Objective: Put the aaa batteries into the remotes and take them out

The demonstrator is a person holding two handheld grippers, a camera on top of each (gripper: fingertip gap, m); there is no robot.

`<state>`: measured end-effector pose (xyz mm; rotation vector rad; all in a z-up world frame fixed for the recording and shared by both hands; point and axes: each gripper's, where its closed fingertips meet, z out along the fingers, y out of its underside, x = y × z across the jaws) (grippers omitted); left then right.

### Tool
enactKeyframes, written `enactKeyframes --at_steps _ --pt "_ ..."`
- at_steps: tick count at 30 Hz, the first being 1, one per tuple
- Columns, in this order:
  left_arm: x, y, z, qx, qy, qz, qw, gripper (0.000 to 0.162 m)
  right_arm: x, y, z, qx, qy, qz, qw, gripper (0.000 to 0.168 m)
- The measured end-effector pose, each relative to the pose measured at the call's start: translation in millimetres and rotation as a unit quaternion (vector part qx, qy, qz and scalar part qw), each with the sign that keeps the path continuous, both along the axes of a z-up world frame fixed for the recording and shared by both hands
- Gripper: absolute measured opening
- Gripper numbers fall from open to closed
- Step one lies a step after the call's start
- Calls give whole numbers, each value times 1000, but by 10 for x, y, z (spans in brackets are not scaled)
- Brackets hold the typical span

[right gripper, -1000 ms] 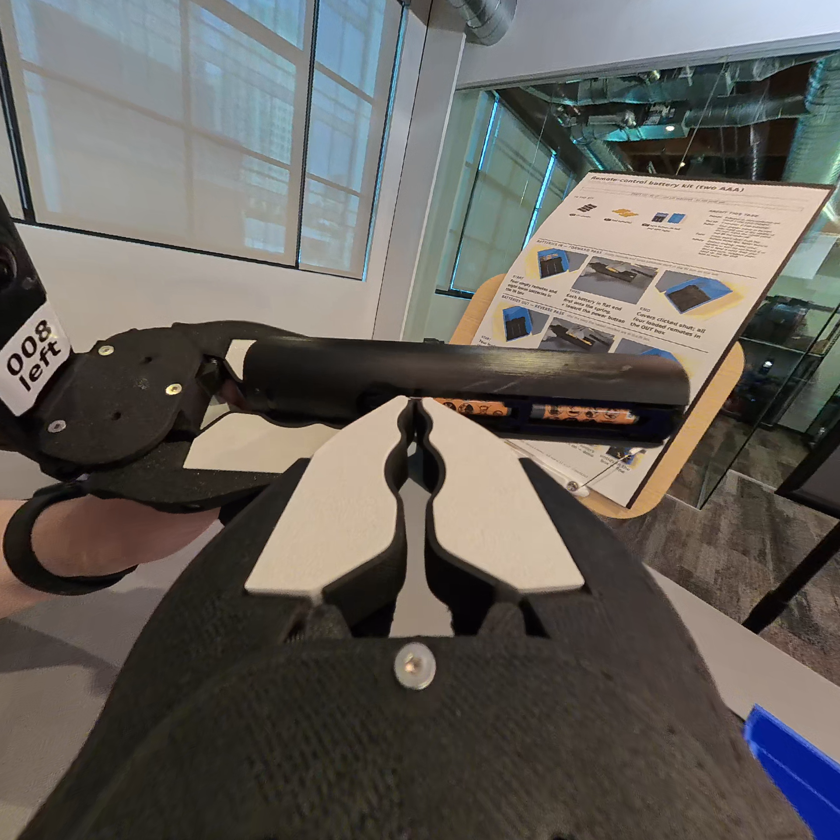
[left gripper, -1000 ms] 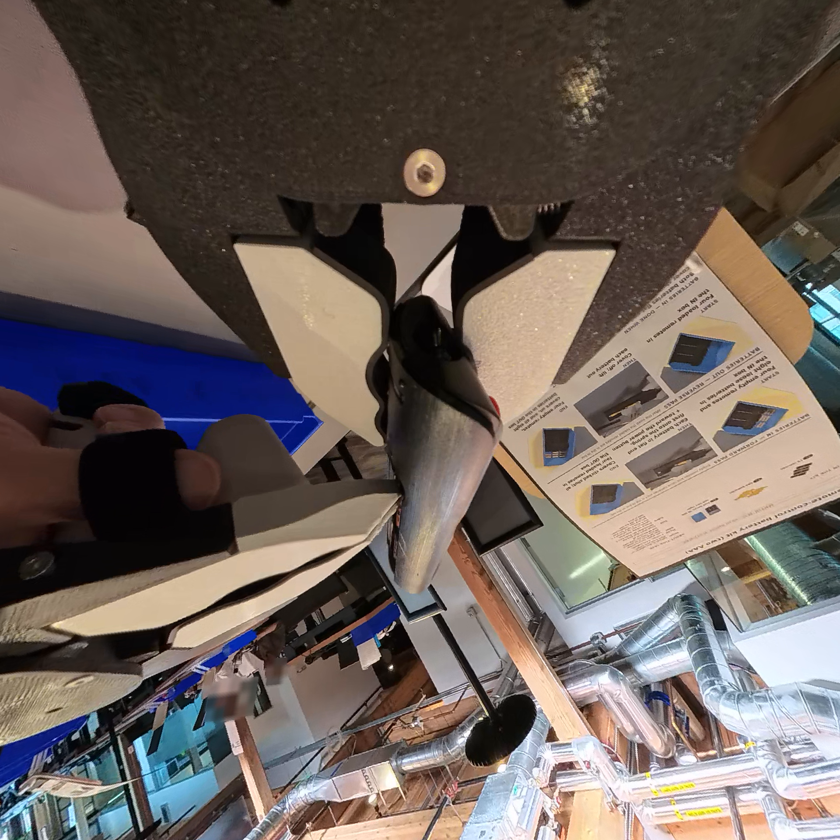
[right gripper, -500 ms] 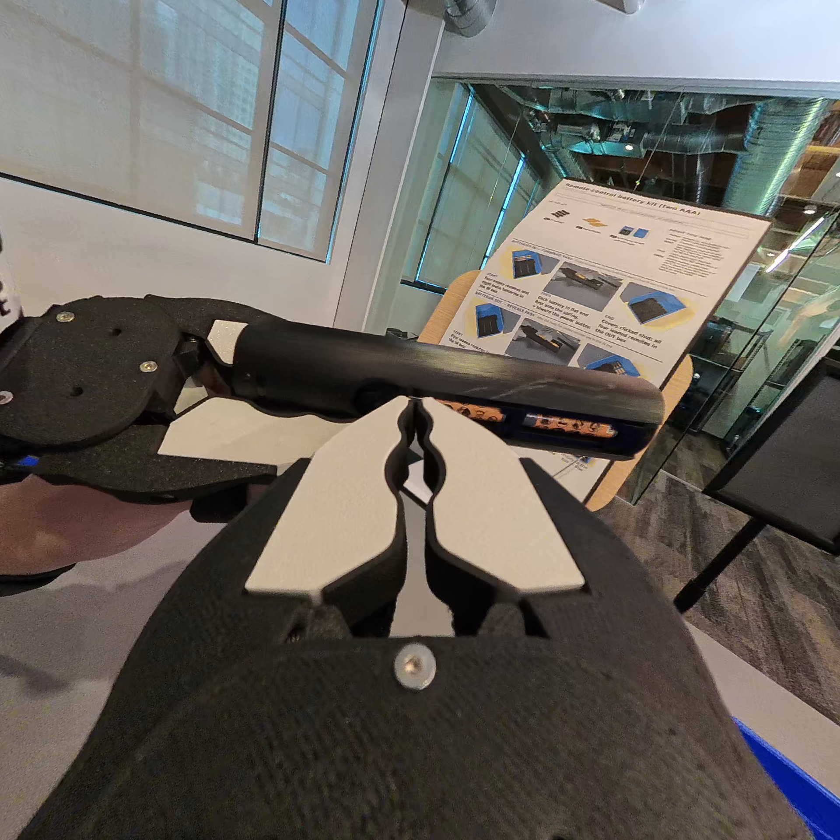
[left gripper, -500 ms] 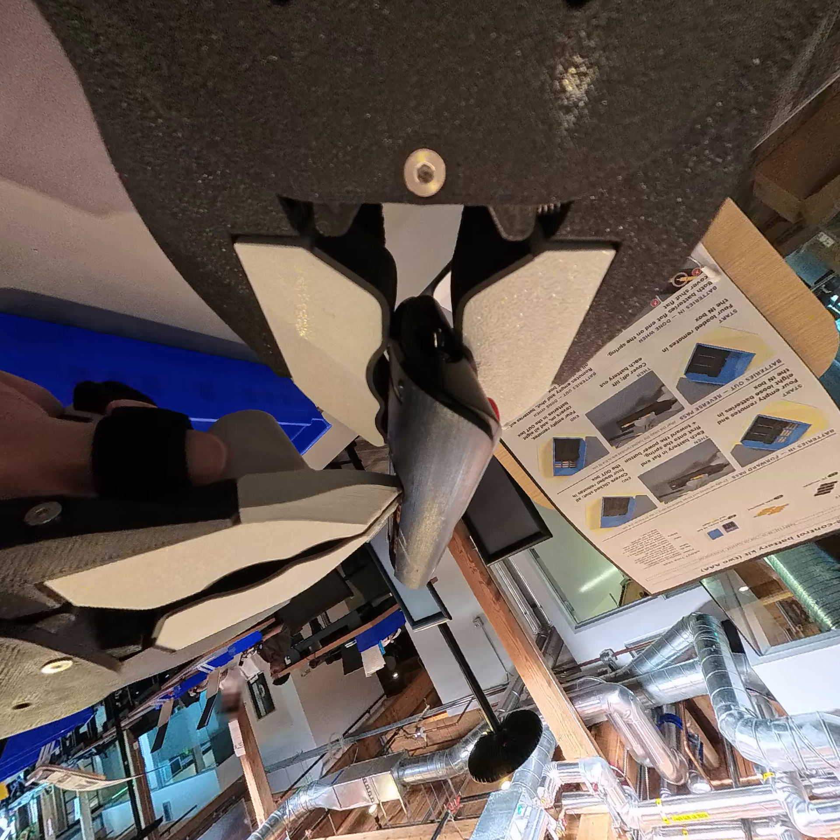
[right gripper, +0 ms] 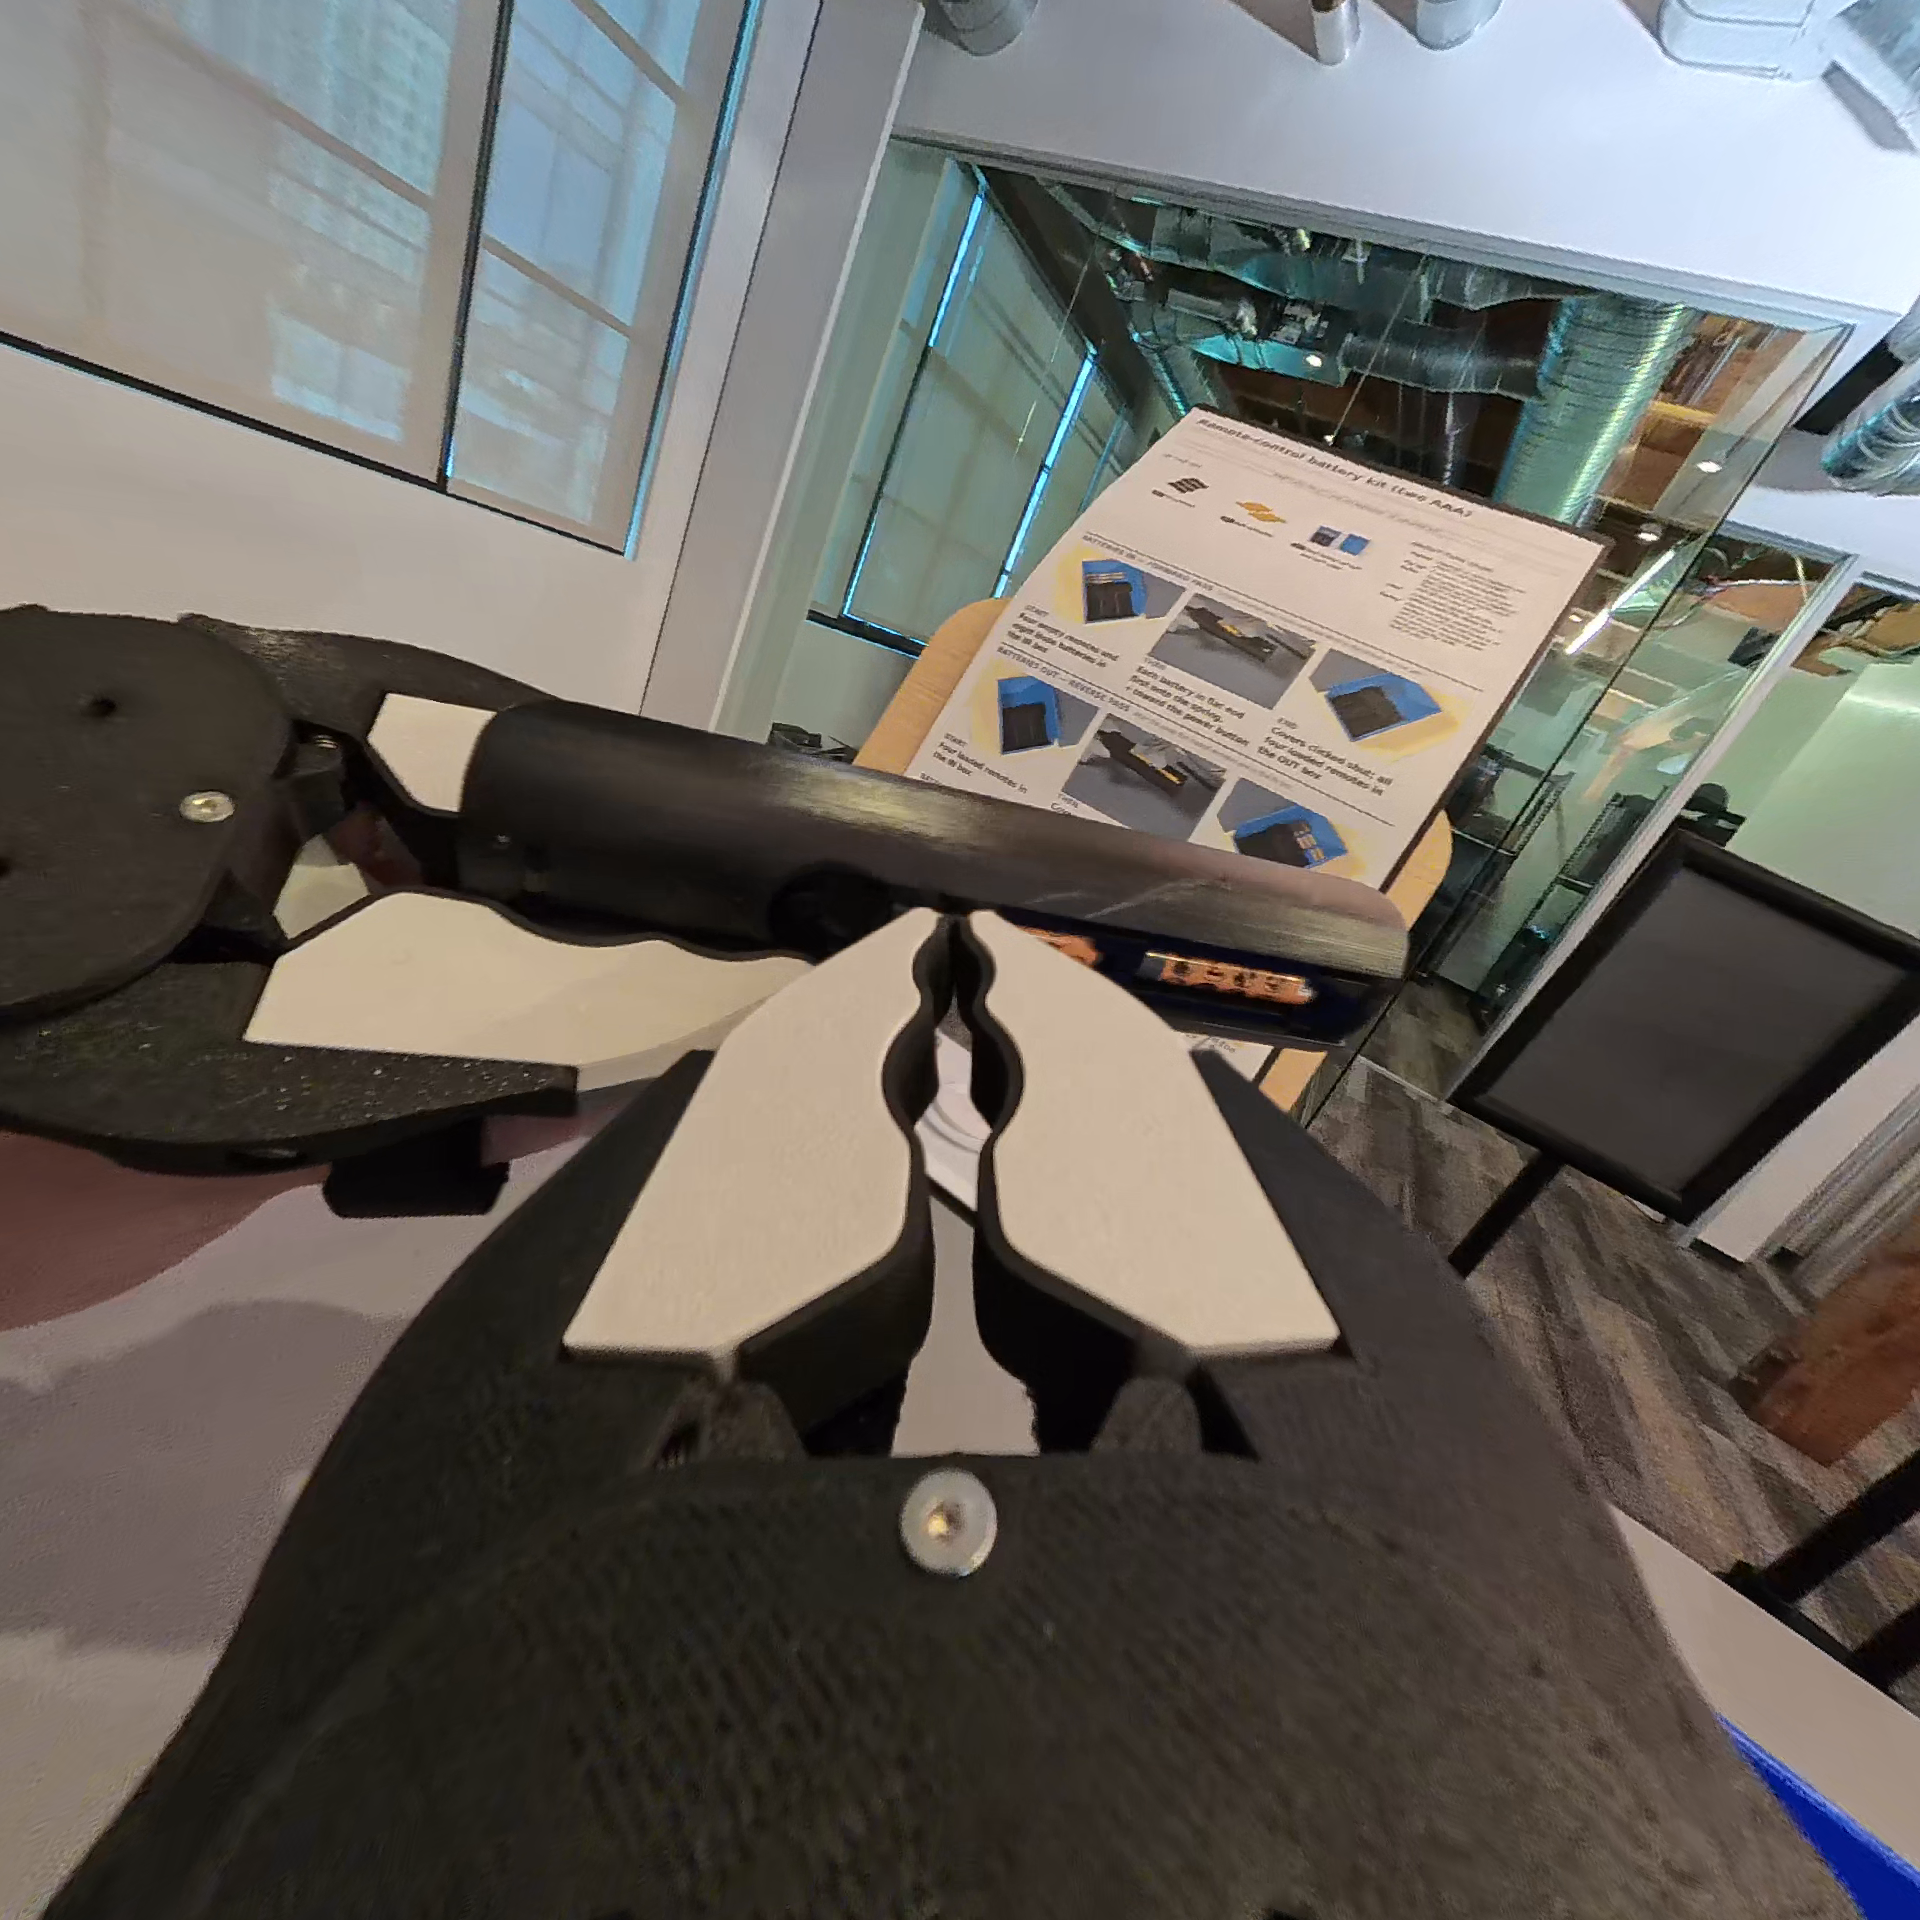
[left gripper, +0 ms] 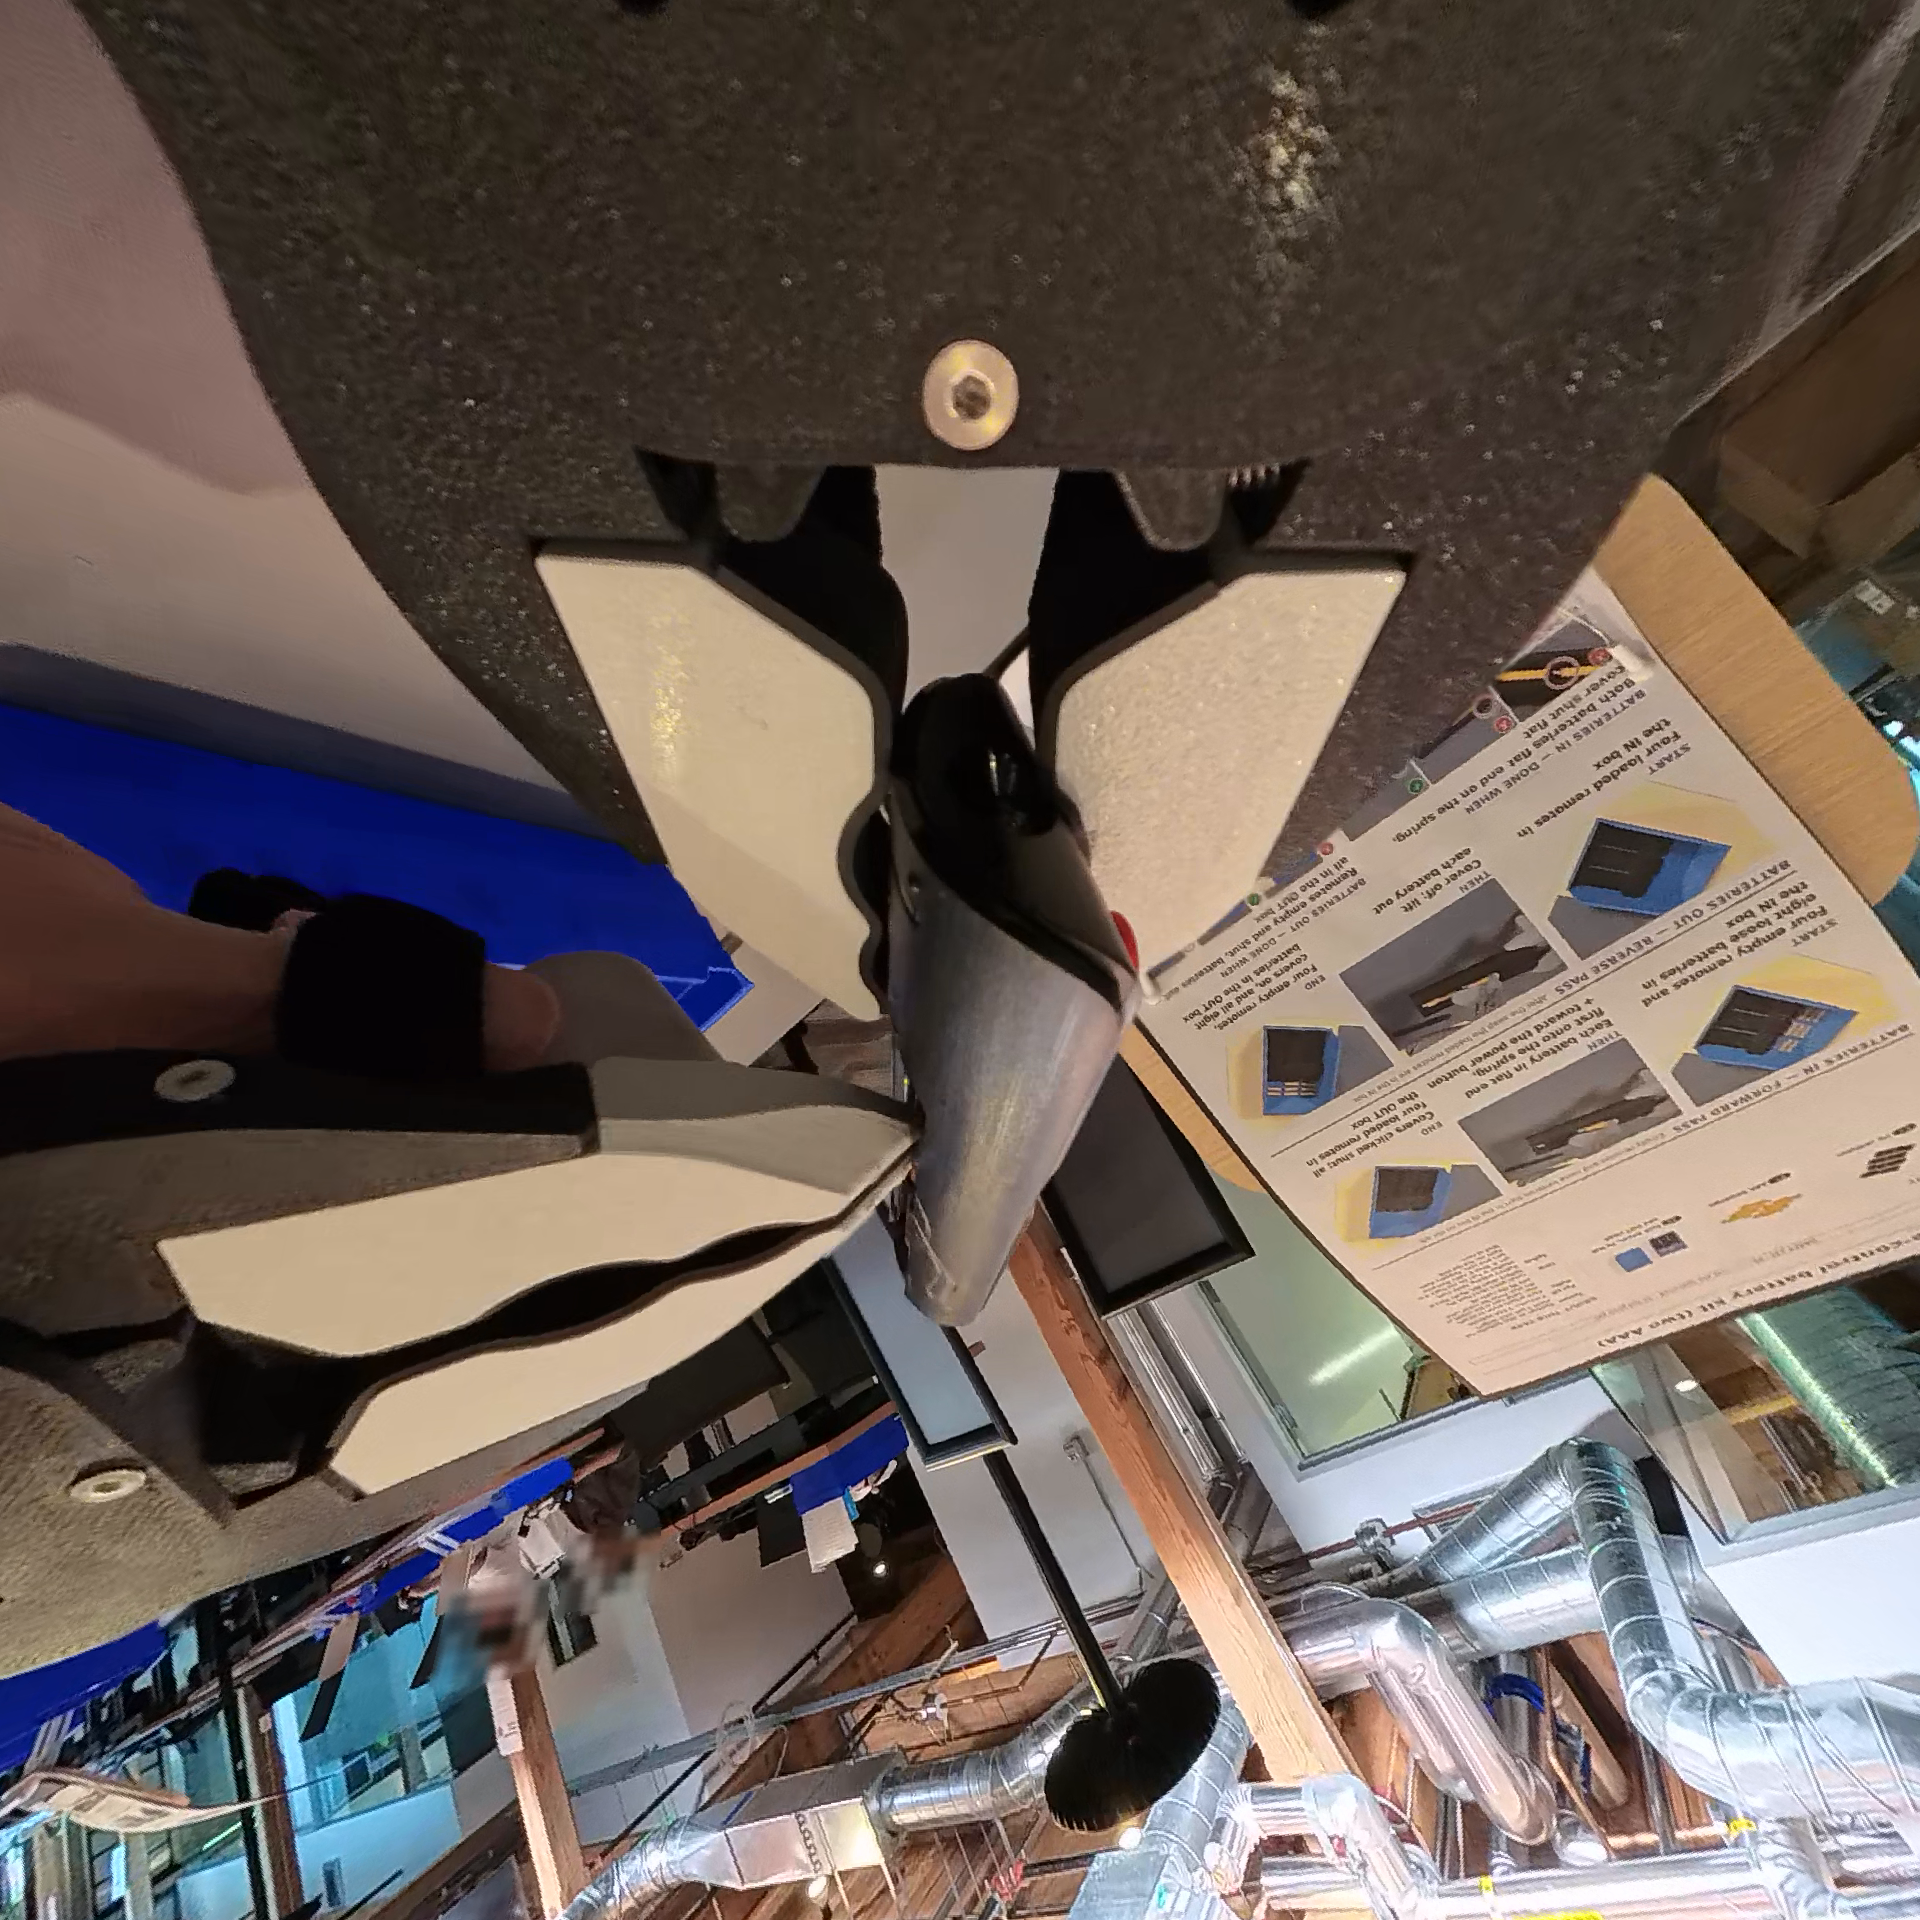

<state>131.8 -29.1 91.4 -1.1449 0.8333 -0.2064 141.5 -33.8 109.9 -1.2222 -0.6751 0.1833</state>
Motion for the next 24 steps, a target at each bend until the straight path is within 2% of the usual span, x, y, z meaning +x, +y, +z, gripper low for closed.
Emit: enactKeyframes --at_steps 6,10,13,17,20,24 --pt "9 6 2 -34 -16 -35 999 24 38 32 13 -12 8 8 1000 1" --pt "15 -21 23 -129 -46 -115 984 24 128 -58 191 32 -9 30 999 1" --pt "-4 -72 32 -236 -78 -208 946 24 213 -203 365 68 -52 76 993 1" --pt "-20 -196 -18 -351 -77 -311 880 24 235 -243 209 28 -150 138 979 2" --pt "-32 -209 -80 -394 -75 -335 852 24 212 -297 106 58 -209 154 964 12" --pt "-48 -192 -262 -439 -37 -328 836 25 182 -271 -106 66 -292 140 944 18"
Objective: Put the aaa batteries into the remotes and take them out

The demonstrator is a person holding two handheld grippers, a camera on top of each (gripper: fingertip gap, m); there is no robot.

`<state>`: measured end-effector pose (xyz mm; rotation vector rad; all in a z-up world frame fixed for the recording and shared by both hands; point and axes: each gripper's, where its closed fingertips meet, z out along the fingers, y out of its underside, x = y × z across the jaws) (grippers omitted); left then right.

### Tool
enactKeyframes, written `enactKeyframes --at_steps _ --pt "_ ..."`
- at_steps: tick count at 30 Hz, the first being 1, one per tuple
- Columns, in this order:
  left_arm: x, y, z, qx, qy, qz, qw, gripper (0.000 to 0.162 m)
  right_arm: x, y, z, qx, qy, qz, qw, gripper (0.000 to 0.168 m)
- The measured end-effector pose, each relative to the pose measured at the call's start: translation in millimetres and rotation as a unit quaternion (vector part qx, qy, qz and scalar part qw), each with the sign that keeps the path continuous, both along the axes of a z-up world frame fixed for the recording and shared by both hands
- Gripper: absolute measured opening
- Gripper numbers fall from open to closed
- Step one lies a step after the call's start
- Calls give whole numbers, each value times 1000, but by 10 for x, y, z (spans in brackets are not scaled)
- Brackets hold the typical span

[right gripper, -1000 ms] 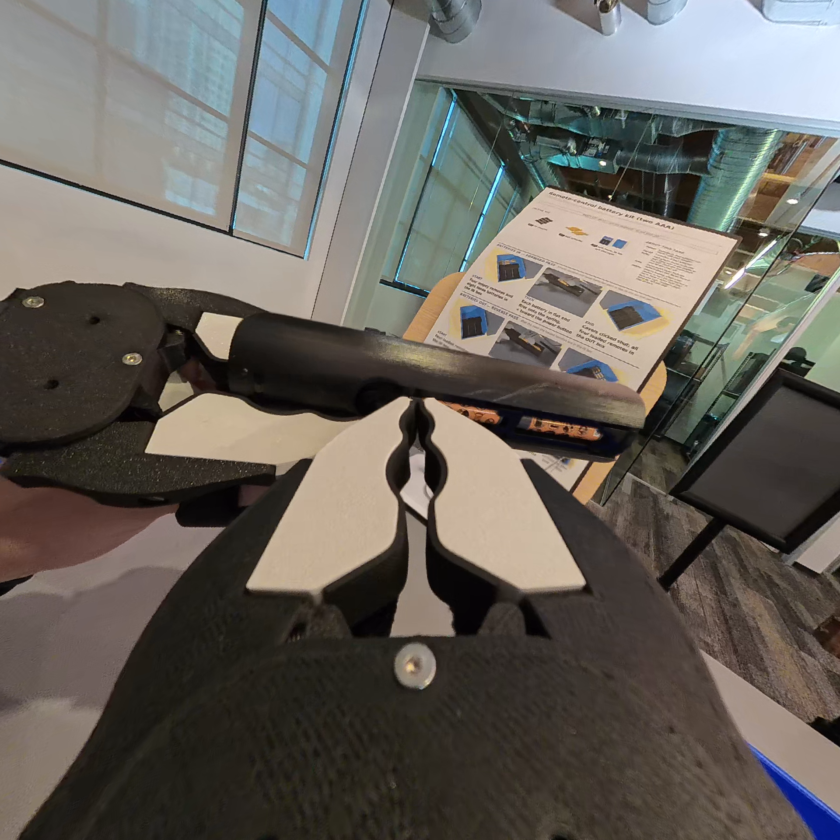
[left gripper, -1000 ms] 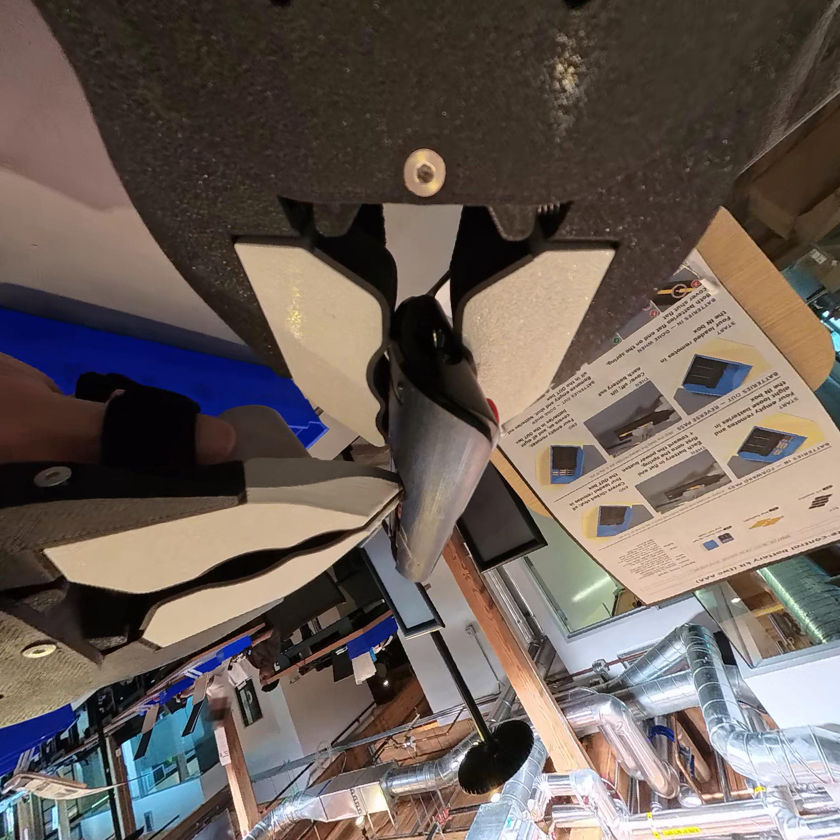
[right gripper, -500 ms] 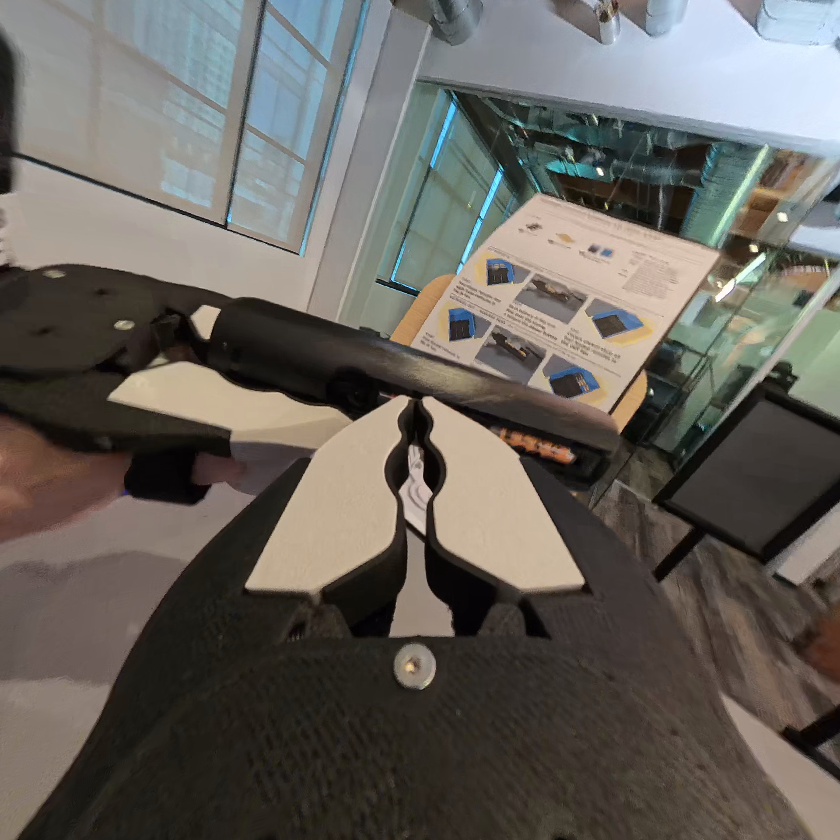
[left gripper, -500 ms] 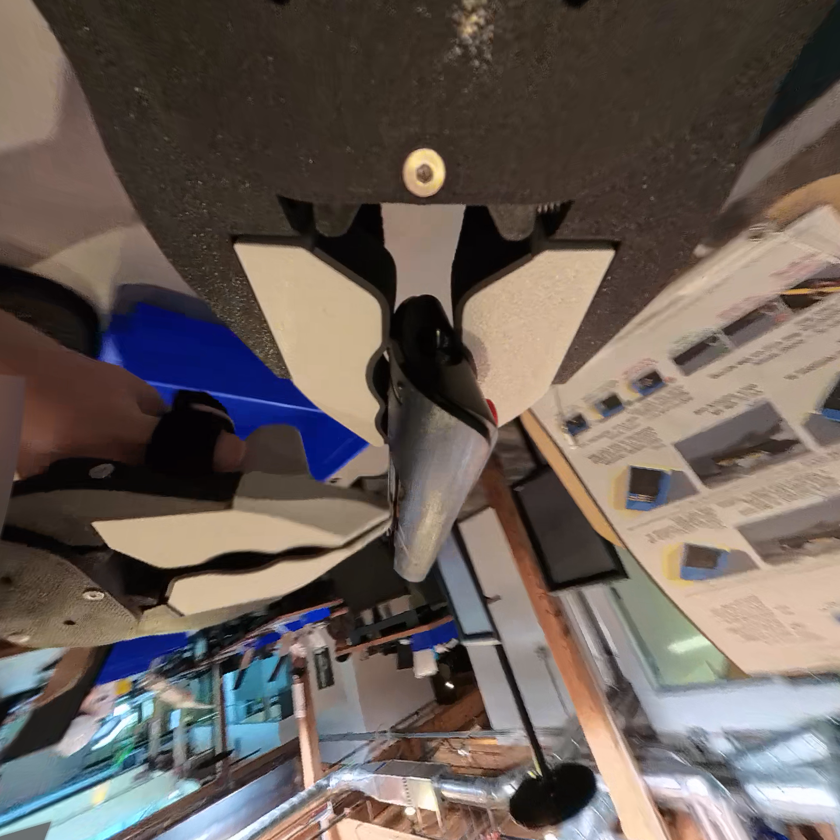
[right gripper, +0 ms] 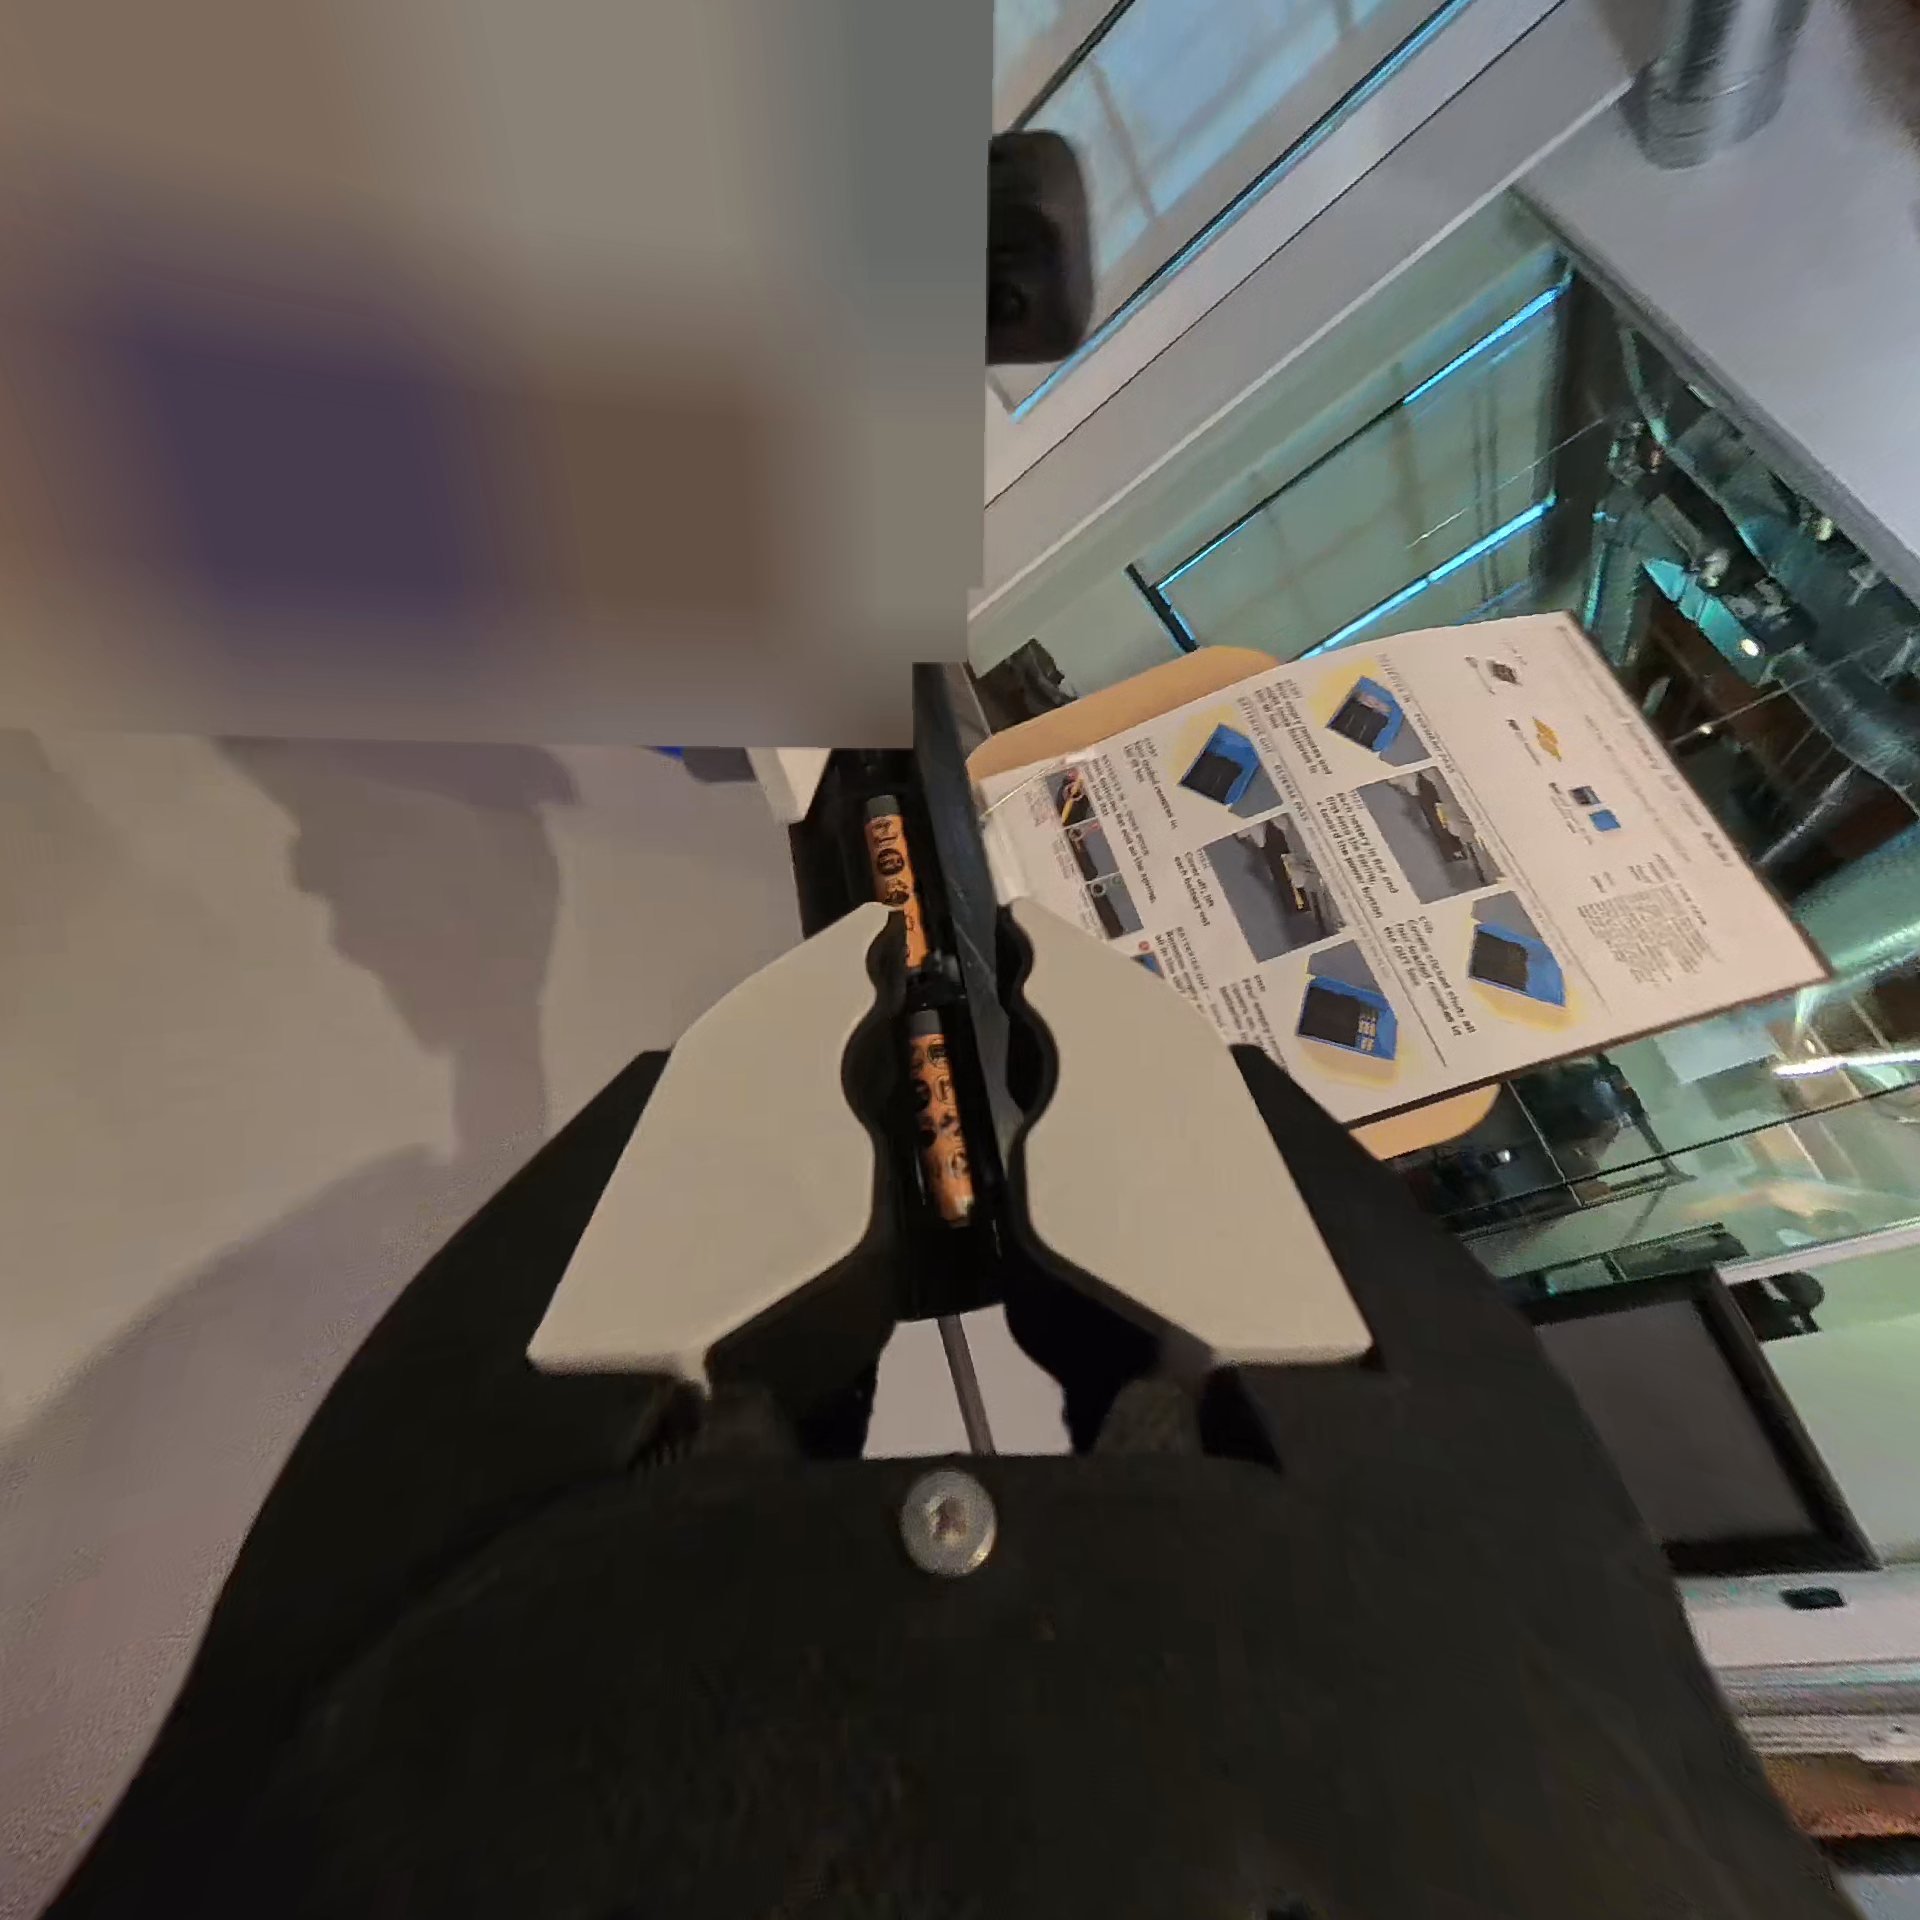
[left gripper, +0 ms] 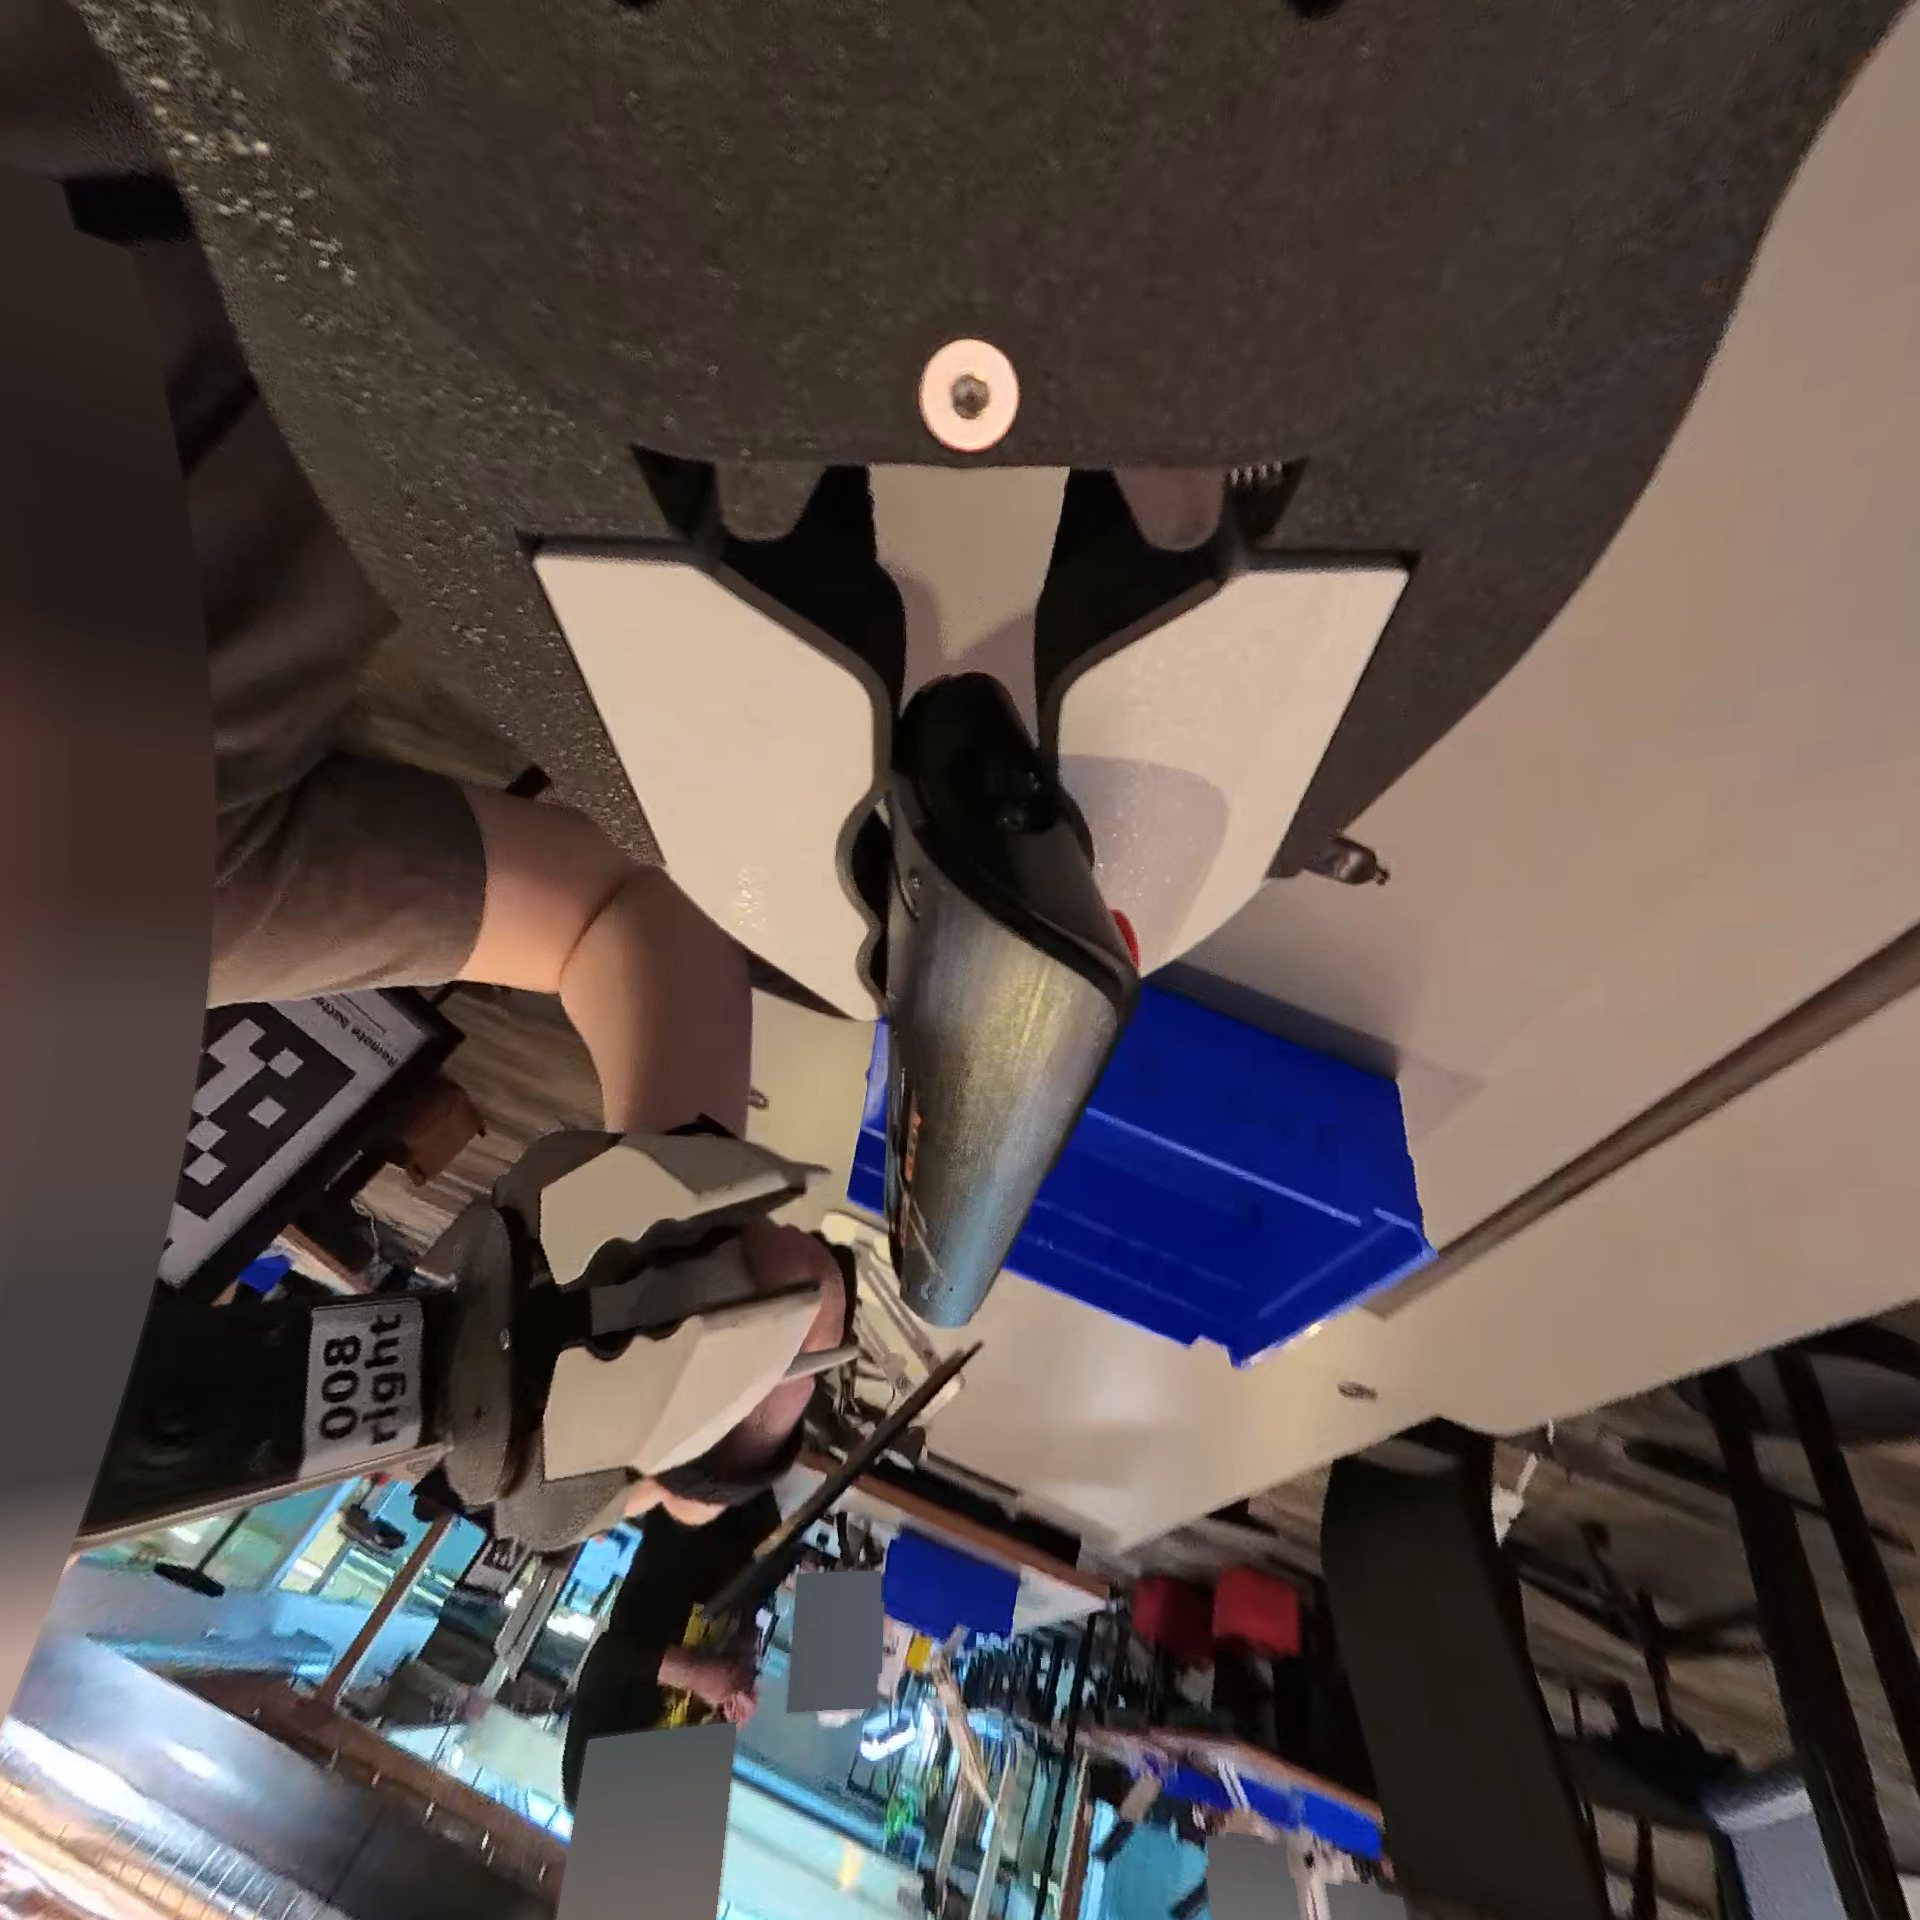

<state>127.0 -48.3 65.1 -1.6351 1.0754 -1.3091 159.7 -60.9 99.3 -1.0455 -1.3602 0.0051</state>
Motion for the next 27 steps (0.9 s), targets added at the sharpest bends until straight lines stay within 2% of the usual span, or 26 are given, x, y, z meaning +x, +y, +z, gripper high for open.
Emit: enactKeyframes --at_steps 6,16,18,21,23,26,27 --pt "0 -21 -174 -31 39 -26 998 25 -13 134 -279 -30 -53 -10 998 21" --pt "-20 -10 -265 -2 80 -18 997 25 32 96 -323 -34 -85 -23 996 23" --pt "-5 -27 -274 -2 82 -22 996 25 18 89 -317 -52 -72 -17 996 23" --pt "27 11 -317 2 87 -11 996 24 -70 124 -247 -105 -6 -10 994 23" --pt "25 43 -354 3 96 -3 995 24 -126 124 -260 -136 9 -4 991 30" --pt "12 4 -394 -19 102 -23 994 24 -172 74 -313 -73 -31 8 997 29" --pt "14 7 -403 -21 101 -24 994 24 -191 57 -355 -48 -51 11 997 24"
